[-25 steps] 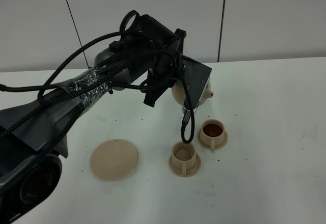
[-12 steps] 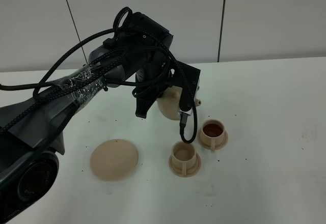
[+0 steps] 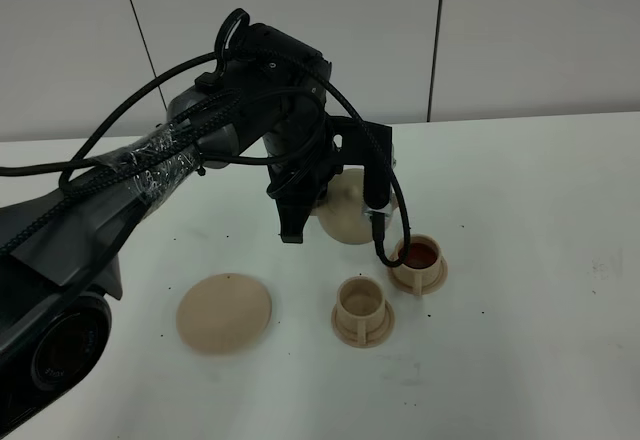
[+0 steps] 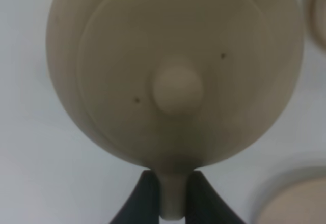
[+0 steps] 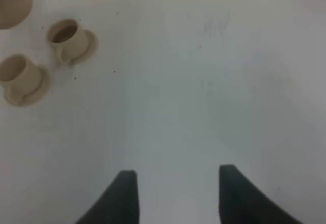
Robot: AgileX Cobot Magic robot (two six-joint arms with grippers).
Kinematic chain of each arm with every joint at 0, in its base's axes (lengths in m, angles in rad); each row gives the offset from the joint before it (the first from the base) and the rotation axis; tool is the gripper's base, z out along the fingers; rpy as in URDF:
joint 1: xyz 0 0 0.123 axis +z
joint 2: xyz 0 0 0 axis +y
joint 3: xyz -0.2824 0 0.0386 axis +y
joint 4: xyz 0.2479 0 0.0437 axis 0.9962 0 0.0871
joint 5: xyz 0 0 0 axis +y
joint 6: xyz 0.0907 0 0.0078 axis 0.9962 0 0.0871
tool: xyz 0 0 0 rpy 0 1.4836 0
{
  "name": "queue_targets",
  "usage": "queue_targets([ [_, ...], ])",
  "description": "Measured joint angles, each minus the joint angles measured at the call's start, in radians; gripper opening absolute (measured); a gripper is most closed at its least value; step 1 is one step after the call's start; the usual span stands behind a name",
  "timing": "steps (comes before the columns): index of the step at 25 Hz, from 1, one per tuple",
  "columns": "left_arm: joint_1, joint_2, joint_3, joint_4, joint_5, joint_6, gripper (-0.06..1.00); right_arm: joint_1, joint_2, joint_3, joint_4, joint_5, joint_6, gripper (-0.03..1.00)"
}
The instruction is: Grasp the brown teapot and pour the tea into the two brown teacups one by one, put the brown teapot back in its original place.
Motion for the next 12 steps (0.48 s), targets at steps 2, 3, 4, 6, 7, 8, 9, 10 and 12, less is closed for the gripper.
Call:
queue_targets([
  [2, 0.007, 0.0, 0.0, -0.012, 0.01, -0.007, 0.17, 0.0, 0.0, 0.0, 0.0, 0.0, 0.0, 0.36],
  [3, 0.009, 0.0, 0.0, -0.016, 0.016, -0.009, 0.17, 0.0, 0.0, 0.0, 0.0, 0.0, 0.0, 0.36],
  [4, 0.009, 0.0, 0.0, -0.017, 0.024, -0.011, 0.17, 0.0, 0.0, 0.0, 0.0, 0.0, 0.0, 0.36],
  [6, 0.012, 0.0, 0.0, -0.027, 0.038, -0.015, 0.17, 0.0, 0.0, 0.0, 0.0, 0.0, 0.001, 0.36],
  [7, 0.013, 0.0, 0.0, -0.032, 0.041, -0.016, 0.17, 0.0, 0.0, 0.0, 0.0, 0.0, 0.001, 0.36],
  [8, 0.016, 0.0, 0.0, -0.034, 0.044, -0.018, 0.17, 0.0, 0.0, 0.0, 0.0, 0.0, 0.001, 0.36],
  [9, 0.018, 0.0, 0.0, -0.035, 0.044, -0.018, 0.17, 0.0, 0.0, 0.0, 0.0, 0.0, 0.001, 0.36],
  [10, 0.019, 0.0, 0.0, -0.035, 0.045, -0.018, 0.17, 0.0, 0.0, 0.0, 0.0, 0.0, 0.001, 0.36],
  [12, 0.02, 0.0, 0.0, -0.034, 0.052, -0.018, 0.17, 0.0, 0.0, 0.0, 0.001, 0.0, 0.001, 0.36],
])
